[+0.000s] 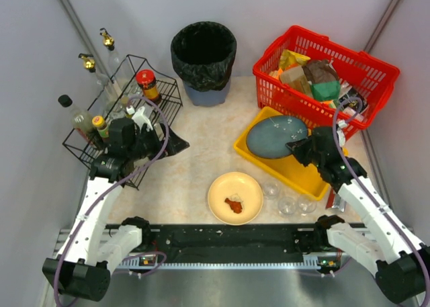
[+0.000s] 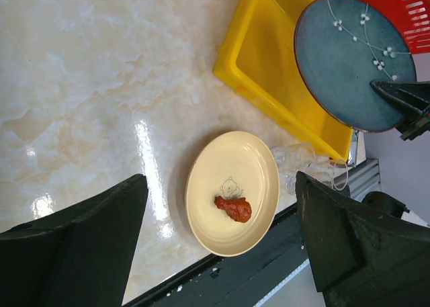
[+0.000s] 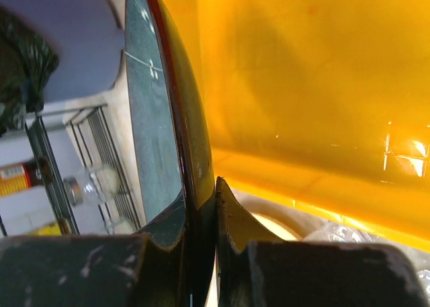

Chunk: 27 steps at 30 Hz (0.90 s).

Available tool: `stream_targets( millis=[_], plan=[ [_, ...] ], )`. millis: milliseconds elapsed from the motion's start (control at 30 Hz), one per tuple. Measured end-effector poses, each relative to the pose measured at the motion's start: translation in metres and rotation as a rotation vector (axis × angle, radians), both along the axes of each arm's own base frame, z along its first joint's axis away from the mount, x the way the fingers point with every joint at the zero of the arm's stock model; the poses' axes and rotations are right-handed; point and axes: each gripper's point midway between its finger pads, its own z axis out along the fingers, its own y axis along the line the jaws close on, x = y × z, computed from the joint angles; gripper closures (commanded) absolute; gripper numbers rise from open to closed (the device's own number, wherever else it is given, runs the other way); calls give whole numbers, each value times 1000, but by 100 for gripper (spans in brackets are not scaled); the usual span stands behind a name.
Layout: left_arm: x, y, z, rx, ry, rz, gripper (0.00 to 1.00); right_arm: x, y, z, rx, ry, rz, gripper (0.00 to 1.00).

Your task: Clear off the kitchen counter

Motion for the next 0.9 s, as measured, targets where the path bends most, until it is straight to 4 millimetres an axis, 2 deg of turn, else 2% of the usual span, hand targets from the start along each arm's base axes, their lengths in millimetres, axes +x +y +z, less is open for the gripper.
stream_targets(
  millis=[133, 267, 367, 533, 700, 900],
  plan=[
    [-2, -1, -7, 4, 15, -11, 6, 10, -7, -12, 8, 20, -80, 100],
    [-4, -2, -14, 7, 31, -17, 6, 21, -11, -34, 0, 56, -128, 100],
    [-5, -2, -17, 9, 37, -18, 6, 22, -14, -52, -6, 91, -150, 100],
    [-6, -2, -20, 15, 40, -21, 5, 23, -19, -66, -14, 118, -173, 100],
    [-8, -2, -27, 27, 50, -32, 2, 34, -18, -76, -15, 128, -177, 100],
    [-10, -2, -27, 30, 45, -37, 2, 42, -6, -101, -5, 170, -128, 100]
  ],
)
